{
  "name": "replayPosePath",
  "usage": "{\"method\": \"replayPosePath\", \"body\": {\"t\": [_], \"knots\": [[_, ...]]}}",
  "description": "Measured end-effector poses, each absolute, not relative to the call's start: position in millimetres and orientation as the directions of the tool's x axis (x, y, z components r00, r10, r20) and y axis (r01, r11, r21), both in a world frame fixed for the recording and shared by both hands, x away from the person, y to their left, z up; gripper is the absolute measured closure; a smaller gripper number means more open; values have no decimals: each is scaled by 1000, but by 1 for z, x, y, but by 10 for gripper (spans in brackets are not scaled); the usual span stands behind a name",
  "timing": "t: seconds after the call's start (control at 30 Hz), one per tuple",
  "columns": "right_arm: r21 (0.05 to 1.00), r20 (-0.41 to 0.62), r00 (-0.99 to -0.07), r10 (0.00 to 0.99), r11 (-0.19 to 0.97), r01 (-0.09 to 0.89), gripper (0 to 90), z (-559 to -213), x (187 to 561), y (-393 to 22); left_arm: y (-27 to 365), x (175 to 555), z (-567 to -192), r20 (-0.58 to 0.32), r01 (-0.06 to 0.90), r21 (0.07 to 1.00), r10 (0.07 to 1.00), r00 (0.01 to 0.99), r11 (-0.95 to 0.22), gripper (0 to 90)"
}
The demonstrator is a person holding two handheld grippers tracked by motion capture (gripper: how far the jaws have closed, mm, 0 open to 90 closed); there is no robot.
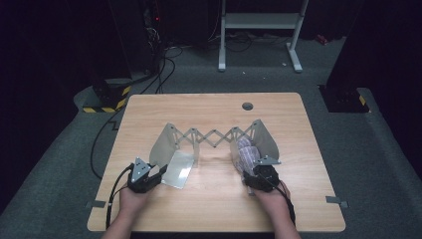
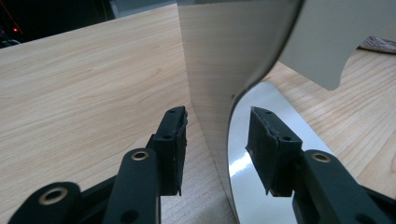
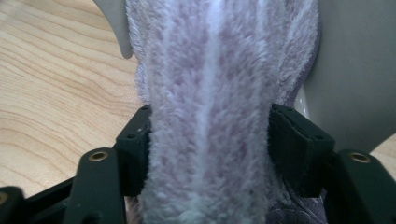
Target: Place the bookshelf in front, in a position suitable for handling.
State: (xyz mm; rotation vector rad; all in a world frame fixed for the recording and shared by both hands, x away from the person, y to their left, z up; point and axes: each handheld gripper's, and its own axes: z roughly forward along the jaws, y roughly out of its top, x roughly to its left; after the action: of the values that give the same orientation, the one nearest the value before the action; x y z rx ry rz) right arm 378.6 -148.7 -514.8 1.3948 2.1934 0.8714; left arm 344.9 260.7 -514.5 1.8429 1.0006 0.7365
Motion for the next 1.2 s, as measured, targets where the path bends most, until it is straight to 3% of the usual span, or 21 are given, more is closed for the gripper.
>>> {"method": "replayPosePath", "body": {"t": [0.1, 0.2, 0.4, 0.6, 1.2], "knots": [[692, -5, -434, 901, 317, 649, 571, -513, 377, -146, 261, 345, -515, 81, 339, 899, 864, 496, -279, 568], [707, -10, -442, 897, 319, 631, 651, -512, 376, -143, 262, 345, -515, 78, 341, 898, 865, 495, -277, 568], [760, 1, -420, 908, 272, 590, 660, -500, 372, -137, 258, 345, -517, 79, 345, 895, 861, 503, -283, 571], [740, 31, -422, 906, 264, 619, 650, -508, 374, -131, 254, 344, -518, 81, 343, 893, 854, 515, -292, 574], [852, 5, -442, 897, 227, 472, 624, -469, 355, -124, 254, 345, -519, 87, 339, 891, 847, 525, -301, 579]]}}
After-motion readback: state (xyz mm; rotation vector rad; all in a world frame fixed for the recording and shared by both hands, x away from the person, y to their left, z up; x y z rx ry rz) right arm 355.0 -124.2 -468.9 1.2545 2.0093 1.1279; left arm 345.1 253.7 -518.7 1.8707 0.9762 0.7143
